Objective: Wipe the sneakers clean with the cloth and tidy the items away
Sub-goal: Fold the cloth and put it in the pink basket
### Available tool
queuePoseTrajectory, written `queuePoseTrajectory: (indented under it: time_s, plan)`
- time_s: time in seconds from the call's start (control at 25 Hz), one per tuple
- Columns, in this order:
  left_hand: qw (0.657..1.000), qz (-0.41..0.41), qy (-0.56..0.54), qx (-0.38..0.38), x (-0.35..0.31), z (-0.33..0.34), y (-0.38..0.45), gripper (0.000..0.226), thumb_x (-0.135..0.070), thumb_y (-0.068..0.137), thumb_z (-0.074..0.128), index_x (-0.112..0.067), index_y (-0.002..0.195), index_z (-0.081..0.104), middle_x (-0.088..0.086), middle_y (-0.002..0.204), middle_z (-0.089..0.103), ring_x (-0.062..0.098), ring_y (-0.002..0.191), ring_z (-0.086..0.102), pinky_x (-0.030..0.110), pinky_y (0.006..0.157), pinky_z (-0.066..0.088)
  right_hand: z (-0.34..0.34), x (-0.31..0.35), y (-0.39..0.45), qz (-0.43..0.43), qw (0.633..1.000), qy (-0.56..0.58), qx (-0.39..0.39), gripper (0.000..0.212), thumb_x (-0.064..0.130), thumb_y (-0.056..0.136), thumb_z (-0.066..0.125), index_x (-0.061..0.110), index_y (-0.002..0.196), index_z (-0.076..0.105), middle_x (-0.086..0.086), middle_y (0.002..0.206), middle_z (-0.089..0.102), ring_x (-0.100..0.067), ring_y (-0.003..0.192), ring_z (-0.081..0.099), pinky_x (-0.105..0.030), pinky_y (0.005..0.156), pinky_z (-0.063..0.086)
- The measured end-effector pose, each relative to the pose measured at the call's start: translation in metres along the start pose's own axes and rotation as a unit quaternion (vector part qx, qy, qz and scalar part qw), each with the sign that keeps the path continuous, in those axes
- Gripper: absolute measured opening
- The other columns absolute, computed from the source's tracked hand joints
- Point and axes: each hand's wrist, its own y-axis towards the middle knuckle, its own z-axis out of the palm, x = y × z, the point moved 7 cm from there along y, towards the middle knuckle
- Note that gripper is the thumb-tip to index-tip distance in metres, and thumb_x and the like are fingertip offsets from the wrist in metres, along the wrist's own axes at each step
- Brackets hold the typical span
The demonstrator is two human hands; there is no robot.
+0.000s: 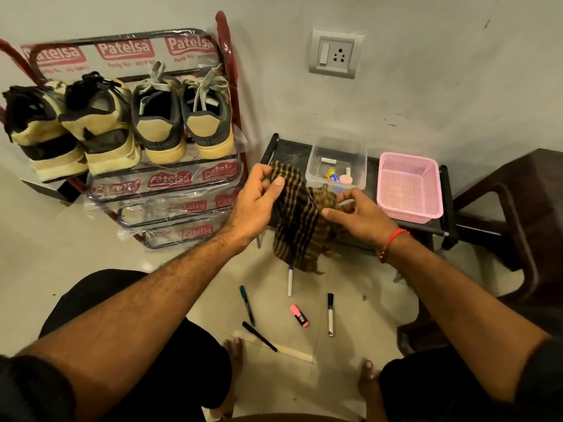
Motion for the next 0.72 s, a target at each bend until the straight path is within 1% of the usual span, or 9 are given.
queuePoseTrajectory:
  time_s: [0.08, 0.16, 0.2, 0.28, 0.4, 0.48, 0.56, 0.64, 0.72]
  plan:
    - [0.989, 0.063, 0.110, 0.071, -0.002, 0.013, -0.002, 0.015, -0.023, 0.106, 0.050, -0.014, 0.118, 0.053, -0.008, 0.083, 0.060, -0.001, 0.079, 0.059, 0.025, 0.076, 0.050, 0.005, 0.010, -0.003, -0.094, 0.990, -0.109, -0.001, 0.079, 0.039, 0.081, 0.077, 0.025, 0.146, 0.032, -0.010, 0.148, 0.041, -0.025, 0.137, 0.040, -0.041, 0.107, 0.043]
    - [0.970, 0.104, 0.171, 0.138, -0.002, 0.024, -0.005, 0.014, -0.022, 0.103, 0.056, -0.017, 0.116, 0.058, -0.012, 0.084, 0.062, -0.002, 0.082, 0.060, 0.023, 0.080, 0.050, 0.016, 0.029, -0.010, -0.215, 0.972, -0.083, 0.044, 0.099, 0.044, 0.077, 0.078, 0.028, 0.154, 0.018, -0.003, 0.159, 0.026, -0.015, 0.143, 0.026, -0.039, 0.115, 0.032]
    - [0.964, 0.112, 0.175, 0.164, -0.002, 0.027, -0.006, 0.014, -0.020, 0.101, 0.060, -0.019, 0.115, 0.062, -0.016, 0.089, 0.065, -0.005, 0.087, 0.062, 0.019, 0.083, 0.050, 0.023, 0.035, -0.014, -0.240, 0.965, -0.061, 0.082, 0.097, 0.042, 0.077, 0.076, 0.029, 0.154, 0.018, -0.003, 0.156, 0.033, -0.013, 0.141, 0.033, -0.037, 0.113, 0.035]
    - [0.957, 0.137, 0.173, 0.186, -0.003, 0.028, -0.006, 0.017, -0.017, 0.098, 0.064, -0.020, 0.114, 0.067, -0.017, 0.101, 0.070, -0.004, 0.098, 0.066, 0.020, 0.089, 0.052, 0.029, 0.037, -0.016, -0.234, 0.966, -0.031, 0.109, 0.076, 0.038, 0.081, 0.073, 0.025, 0.146, 0.038, -0.005, 0.130, 0.062, -0.015, 0.121, 0.059, -0.039, 0.102, 0.050]
    - [0.962, 0.138, 0.161, 0.170, -0.006, 0.020, -0.004, 0.017, -0.023, 0.096, 0.068, -0.019, 0.112, 0.070, -0.008, 0.100, 0.074, 0.008, 0.097, 0.070, 0.035, 0.090, 0.058, 0.014, 0.033, -0.009, -0.202, 0.978, -0.051, 0.022, 0.043, 0.045, 0.082, 0.067, 0.010, 0.107, 0.070, -0.010, 0.095, 0.072, -0.022, 0.091, 0.068, -0.049, 0.084, 0.057]
    - [0.970, 0.089, 0.145, 0.176, -0.005, 0.016, -0.002, 0.024, -0.036, 0.092, 0.070, -0.019, 0.110, 0.071, -0.001, 0.091, 0.074, 0.012, 0.088, 0.071, 0.035, 0.082, 0.059, 0.009, 0.033, -0.009, -0.179, 0.983, 0.033, 0.010, 0.036, 0.038, 0.088, 0.065, 0.004, 0.097, 0.071, -0.017, 0.092, 0.070, -0.027, 0.088, 0.067, -0.048, 0.083, 0.056]
    - [0.957, 0.046, 0.190, 0.214, 0.001, 0.013, 0.000, 0.038, -0.053, 0.084, 0.068, -0.021, 0.103, 0.071, 0.006, 0.081, 0.071, 0.016, 0.078, 0.069, 0.036, 0.073, 0.057, 0.008, 0.037, -0.012, -0.172, 0.971, 0.165, 0.019, 0.023, 0.025, 0.095, 0.061, 0.004, 0.095, 0.070, -0.014, 0.088, 0.069, -0.021, 0.085, 0.066, -0.037, 0.080, 0.055]
    - [0.942, -0.019, 0.233, 0.243, 0.015, 0.001, 0.003, 0.045, -0.061, 0.076, 0.066, -0.020, 0.094, 0.071, 0.006, 0.083, 0.071, 0.019, 0.082, 0.069, 0.041, 0.075, 0.057, -0.002, 0.034, -0.012, -0.143, 0.947, 0.288, -0.015, 0.017, 0.019, 0.098, 0.056, 0.008, 0.091, 0.067, -0.006, 0.084, 0.069, -0.015, 0.082, 0.066, -0.029, 0.076, 0.055]
    - [0.930, -0.076, 0.256, 0.254, 0.031, -0.009, 0.003, 0.040, -0.056, 0.080, 0.068, -0.020, 0.094, 0.072, 0.004, 0.092, 0.072, 0.020, 0.091, 0.070, 0.041, 0.079, 0.059, -0.018, 0.030, -0.009, -0.115, 0.916, 0.379, -0.068, 0.018, 0.020, 0.099, 0.056, 0.010, 0.089, 0.067, -0.005, 0.082, 0.069, -0.017, 0.082, 0.067, -0.033, 0.080, 0.055]
